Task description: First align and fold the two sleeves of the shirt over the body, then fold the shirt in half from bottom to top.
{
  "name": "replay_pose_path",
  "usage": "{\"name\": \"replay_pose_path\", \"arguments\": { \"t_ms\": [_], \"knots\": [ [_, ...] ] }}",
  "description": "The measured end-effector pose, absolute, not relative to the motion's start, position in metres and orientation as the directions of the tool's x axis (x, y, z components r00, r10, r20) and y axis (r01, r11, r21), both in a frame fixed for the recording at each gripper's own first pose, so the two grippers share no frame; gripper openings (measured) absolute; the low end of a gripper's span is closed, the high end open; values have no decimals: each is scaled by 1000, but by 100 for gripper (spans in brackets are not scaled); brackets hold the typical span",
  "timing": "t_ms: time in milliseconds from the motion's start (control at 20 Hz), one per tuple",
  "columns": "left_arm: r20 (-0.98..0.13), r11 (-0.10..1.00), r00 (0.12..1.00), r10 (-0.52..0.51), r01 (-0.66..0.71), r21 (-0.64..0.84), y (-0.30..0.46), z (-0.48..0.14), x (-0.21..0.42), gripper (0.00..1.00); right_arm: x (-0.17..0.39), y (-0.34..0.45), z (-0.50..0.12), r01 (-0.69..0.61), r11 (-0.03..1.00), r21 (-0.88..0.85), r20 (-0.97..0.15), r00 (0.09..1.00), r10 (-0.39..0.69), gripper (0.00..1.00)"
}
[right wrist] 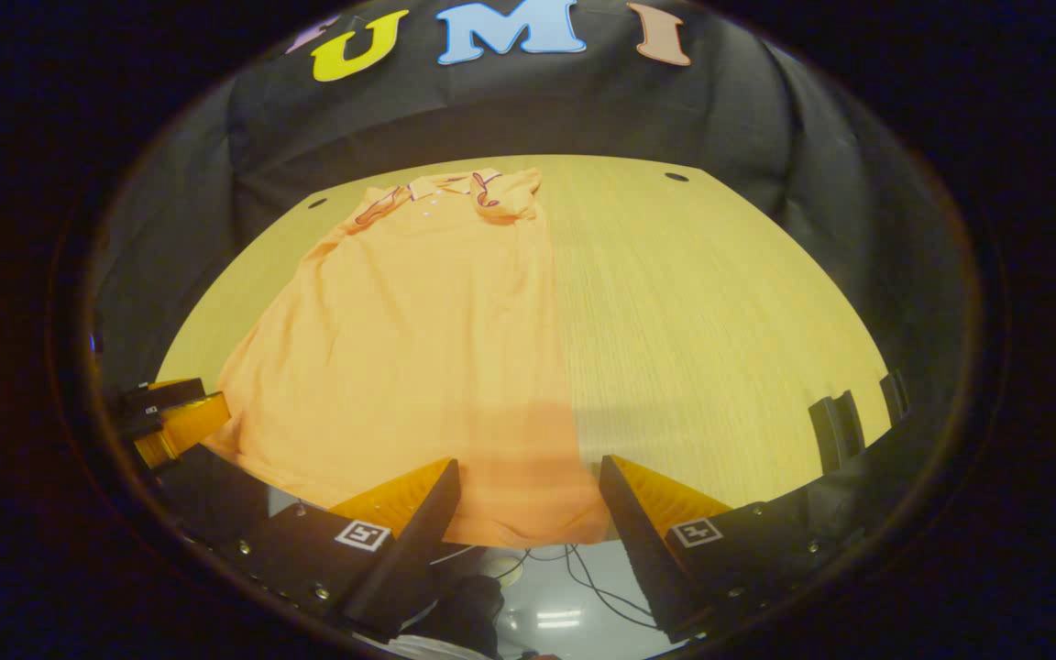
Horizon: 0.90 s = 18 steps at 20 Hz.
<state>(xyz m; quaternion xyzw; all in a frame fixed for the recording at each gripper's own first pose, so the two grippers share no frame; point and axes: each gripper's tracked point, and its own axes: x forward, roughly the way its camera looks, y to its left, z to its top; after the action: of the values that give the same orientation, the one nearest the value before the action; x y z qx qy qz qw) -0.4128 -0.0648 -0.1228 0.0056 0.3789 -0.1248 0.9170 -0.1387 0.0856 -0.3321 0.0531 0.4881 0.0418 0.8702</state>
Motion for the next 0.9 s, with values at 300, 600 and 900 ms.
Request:
{"name": "replay_pose_path", "arguments": {
  "t_ms": [300,600,900],
  "knots": [
    [-707,970,678,-201,239,-46,-61,-136,-424,95,-144,90,-335,-43,991,128,-850,510,132,95],
    [-728,975,661,-184,216,-50,-65,-149,-430,95,-145,90,-338,-57,993,100,-850,514,115,95],
    [-720,964,662,-208,265,-36,-84,-147,-430,65,-147,104,-338,-81,989,123,-844,516,148,72]
  ]
}}
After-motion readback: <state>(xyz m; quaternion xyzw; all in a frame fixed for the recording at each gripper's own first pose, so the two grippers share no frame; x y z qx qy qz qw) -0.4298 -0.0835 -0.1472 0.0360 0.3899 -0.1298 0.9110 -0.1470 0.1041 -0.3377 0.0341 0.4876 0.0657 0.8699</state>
